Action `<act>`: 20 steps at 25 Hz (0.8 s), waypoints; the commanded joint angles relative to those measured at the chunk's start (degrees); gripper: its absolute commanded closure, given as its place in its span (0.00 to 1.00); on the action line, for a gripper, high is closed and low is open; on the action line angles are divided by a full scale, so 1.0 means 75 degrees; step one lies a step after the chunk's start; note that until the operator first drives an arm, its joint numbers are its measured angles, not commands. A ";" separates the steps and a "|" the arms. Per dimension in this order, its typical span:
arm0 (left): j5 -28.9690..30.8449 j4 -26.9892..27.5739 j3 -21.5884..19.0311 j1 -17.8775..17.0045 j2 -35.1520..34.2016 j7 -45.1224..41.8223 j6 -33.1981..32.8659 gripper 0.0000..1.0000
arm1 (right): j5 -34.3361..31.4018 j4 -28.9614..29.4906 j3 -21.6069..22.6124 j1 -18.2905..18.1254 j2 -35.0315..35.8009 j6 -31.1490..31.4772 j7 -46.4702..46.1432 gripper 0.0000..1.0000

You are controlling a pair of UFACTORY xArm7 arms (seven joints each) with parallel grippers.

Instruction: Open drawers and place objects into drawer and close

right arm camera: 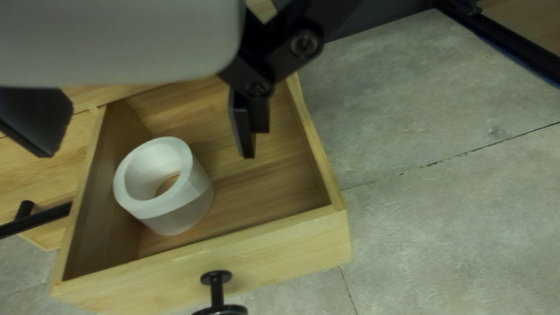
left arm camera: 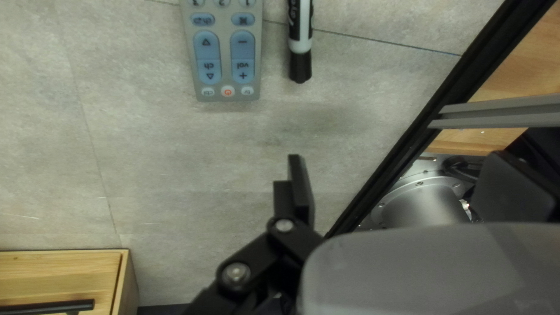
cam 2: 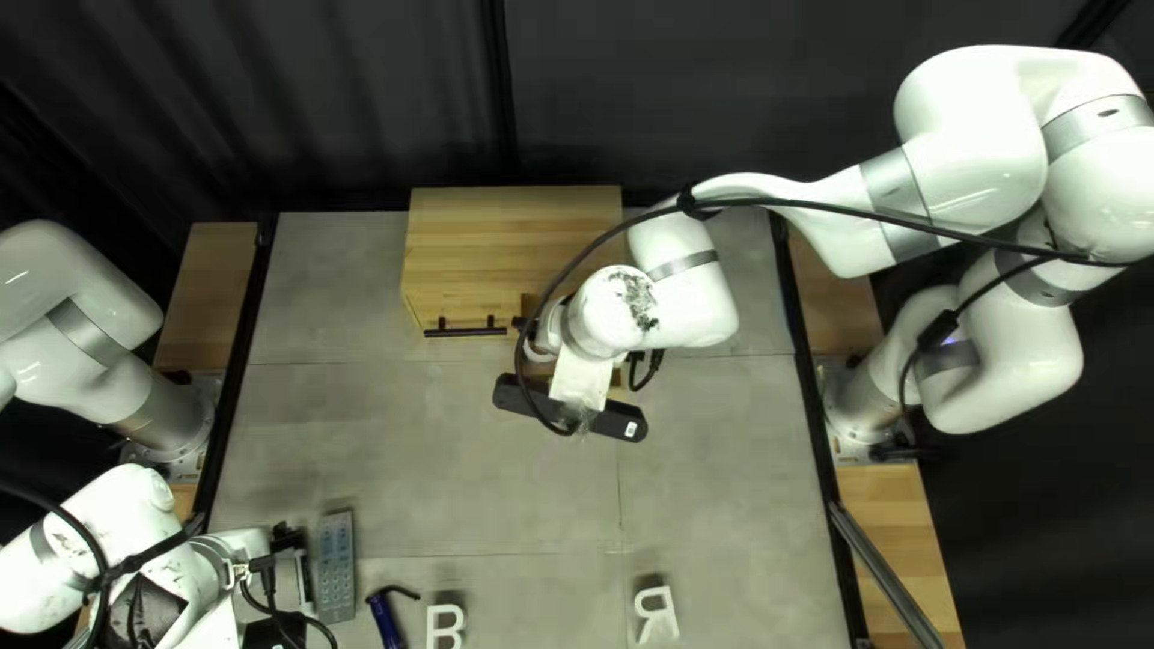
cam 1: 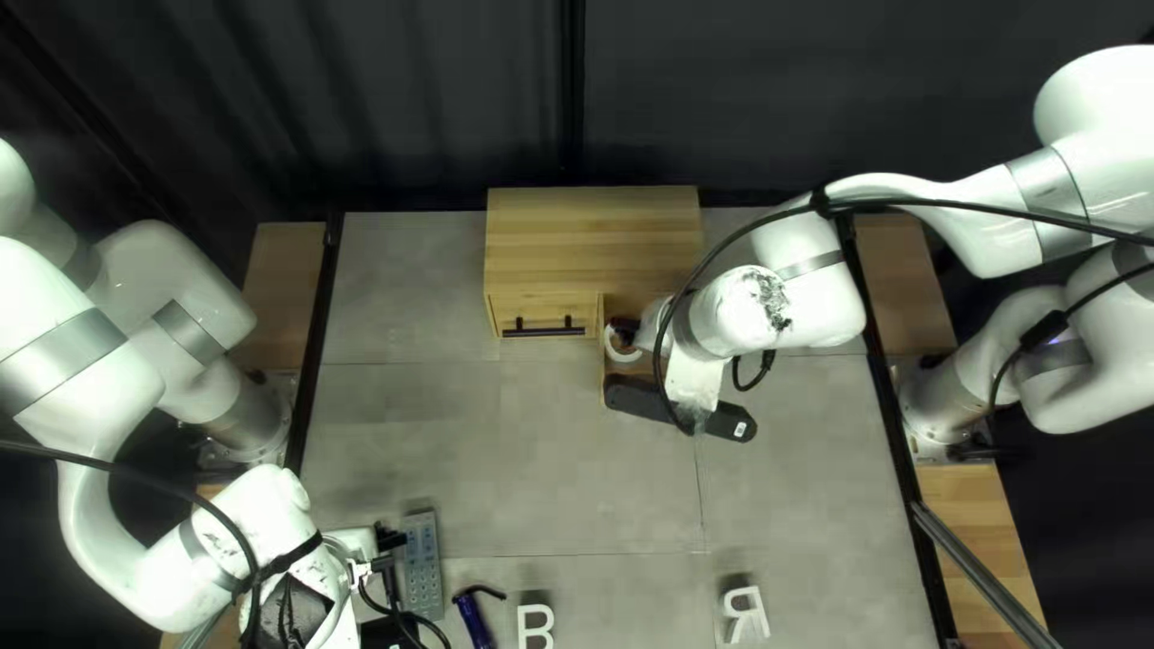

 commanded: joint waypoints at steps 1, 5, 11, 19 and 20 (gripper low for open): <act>0.0000 0.0000 0.0000 0.0000 0.0000 0.0000 0.0000 0.00 | 0.0142 -0.0002 0.0052 0.0054 -0.0051 0.0109 0.0111 0.00; 0.0000 0.0000 0.0000 0.0000 0.0000 0.0000 0.0000 0.00 | 0.0335 -0.0065 0.0327 0.0296 -0.0128 0.0301 0.0555 0.00; 0.0000 0.0000 0.0000 0.0000 0.0000 0.0000 0.0000 0.00 | 0.0611 0.0015 0.0988 0.0870 0.0022 0.0611 0.1614 0.00; 0.0000 0.0000 0.0000 0.0000 0.0000 0.0000 0.0000 0.00 | 0.0788 0.0412 0.1908 0.1733 0.0754 0.0848 0.3188 0.00; 0.0000 0.0000 0.0000 0.0000 0.0000 0.0000 0.0000 0.00 | 0.0812 0.0450 0.2069 0.1904 0.0881 0.0810 0.3478 0.00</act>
